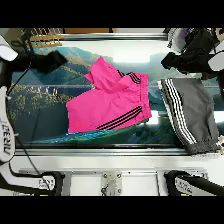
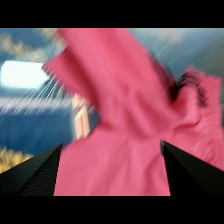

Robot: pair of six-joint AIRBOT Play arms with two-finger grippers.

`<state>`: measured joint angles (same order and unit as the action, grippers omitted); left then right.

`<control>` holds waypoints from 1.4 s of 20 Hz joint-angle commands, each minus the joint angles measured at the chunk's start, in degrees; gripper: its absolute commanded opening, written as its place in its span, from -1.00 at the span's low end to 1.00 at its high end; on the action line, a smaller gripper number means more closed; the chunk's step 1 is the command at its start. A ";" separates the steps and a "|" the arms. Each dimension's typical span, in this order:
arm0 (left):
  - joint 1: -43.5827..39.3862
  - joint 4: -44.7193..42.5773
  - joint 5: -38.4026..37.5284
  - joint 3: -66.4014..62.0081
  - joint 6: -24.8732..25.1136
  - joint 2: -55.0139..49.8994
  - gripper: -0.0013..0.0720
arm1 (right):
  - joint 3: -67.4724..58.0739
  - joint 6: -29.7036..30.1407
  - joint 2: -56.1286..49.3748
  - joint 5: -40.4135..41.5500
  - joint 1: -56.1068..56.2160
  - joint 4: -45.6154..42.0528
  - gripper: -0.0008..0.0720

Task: Fold the clothes and pants, and hang the long-sleeved shirts on hangers.

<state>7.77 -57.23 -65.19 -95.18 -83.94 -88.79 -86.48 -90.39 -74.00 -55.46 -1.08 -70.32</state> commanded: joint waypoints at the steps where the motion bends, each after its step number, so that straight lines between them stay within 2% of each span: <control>1: 3.32 -10.19 -3.76 23.17 -2.93 12.26 0.86 | 2.19 4.33 5.90 -9.16 0.00 0.02 0.73; 5: 5.42 -10.08 -0.35 49.88 -3.13 20.79 0.86 | 7.02 4.31 11.28 -10.14 0.98 1.57 0.73; 7: 6.27 -9.57 4.00 58.10 -3.10 22.34 0.86 | 7.98 4.33 11.98 -10.14 1.22 3.50 0.73; 9: 7.37 -5.42 7.56 62.58 -2.67 22.51 0.86 | 8.17 4.33 12.00 -10.16 1.33 4.87 0.73; 13: 8.02 2.25 14.03 65.75 -0.33 22.43 0.86 | 8.17 4.33 11.96 -10.16 1.49 6.12 0.73; 16: 5.79 4.74 16.70 65.66 -0.24 22.40 0.86 | 8.17 4.33 11.96 -10.16 1.90 6.10 0.73; 23: -0.26 6.91 18.71 65.55 -0.31 21.22 0.86 | 8.17 4.31 11.96 -10.16 2.05 6.10 0.73; 27: -0.76 11.87 17.90 64.06 0.33 16.87 0.85 | 8.17 4.31 11.96 -11.04 2.12 6.05 0.73; 28: -0.76 11.82 17.31 62.90 0.44 16.39 0.51 | 8.17 4.33 11.96 -11.45 2.10 6.05 0.73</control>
<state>7.49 -47.44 -47.24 -30.63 -83.94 -70.30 -78.32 -86.06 -62.08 -66.00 0.99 -64.27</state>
